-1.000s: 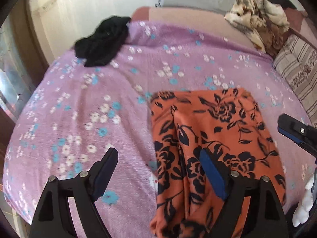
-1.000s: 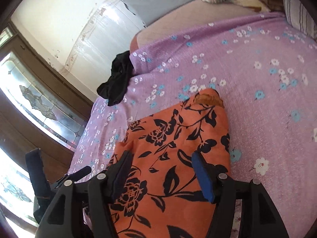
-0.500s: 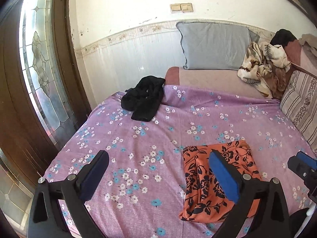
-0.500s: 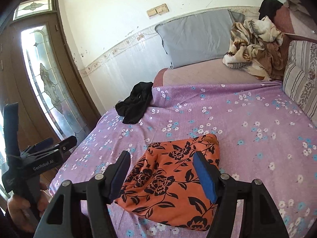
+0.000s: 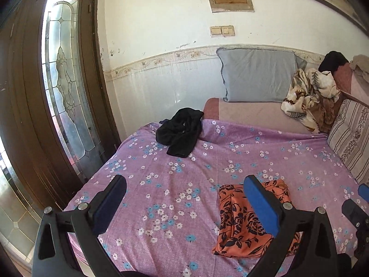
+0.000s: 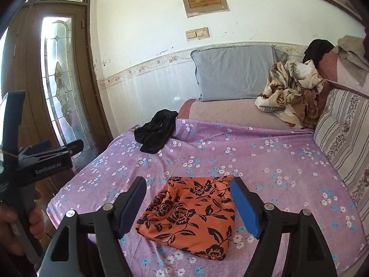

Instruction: Fold small clothes

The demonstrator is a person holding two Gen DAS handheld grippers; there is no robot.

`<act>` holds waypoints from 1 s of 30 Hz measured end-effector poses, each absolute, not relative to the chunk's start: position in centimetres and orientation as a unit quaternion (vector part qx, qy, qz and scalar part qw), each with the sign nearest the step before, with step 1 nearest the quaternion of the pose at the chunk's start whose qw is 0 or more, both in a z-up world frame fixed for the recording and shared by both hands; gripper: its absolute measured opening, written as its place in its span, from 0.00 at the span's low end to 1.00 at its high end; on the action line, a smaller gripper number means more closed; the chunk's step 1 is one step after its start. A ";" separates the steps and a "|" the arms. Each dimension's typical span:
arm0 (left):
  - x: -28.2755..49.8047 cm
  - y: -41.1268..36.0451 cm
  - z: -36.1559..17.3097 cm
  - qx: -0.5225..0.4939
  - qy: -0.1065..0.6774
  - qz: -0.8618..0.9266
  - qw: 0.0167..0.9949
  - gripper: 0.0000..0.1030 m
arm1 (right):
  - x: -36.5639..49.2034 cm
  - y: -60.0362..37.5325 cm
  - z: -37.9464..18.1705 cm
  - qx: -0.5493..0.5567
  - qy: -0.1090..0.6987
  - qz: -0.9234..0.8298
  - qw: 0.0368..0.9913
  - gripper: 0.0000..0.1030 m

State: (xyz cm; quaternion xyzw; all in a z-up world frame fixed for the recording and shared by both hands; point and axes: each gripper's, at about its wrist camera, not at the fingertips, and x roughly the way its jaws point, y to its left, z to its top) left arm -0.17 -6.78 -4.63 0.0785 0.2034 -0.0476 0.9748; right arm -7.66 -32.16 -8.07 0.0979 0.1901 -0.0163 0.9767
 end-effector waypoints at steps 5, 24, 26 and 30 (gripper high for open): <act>-1.6 -6.2 -3.3 0.067 0.192 -0.057 0.978 0.98 | -8.4 -32.0 -7.5 0.095 0.186 -0.022 0.978 0.76; -5.4 -4.6 0.4 0.046 0.145 -0.054 0.987 0.98 | -11.0 -30.8 -4.9 0.073 0.160 -0.028 0.984 0.76; -5.6 -4.6 0.4 0.048 0.143 -0.052 0.987 0.98 | -11.2 -30.6 -4.5 0.069 0.155 -0.029 0.985 0.76; -6.1 -4.5 0.6 0.051 0.141 -0.057 0.987 0.98 | -11.9 -30.0 -3.8 0.060 0.147 -0.028 0.987 0.76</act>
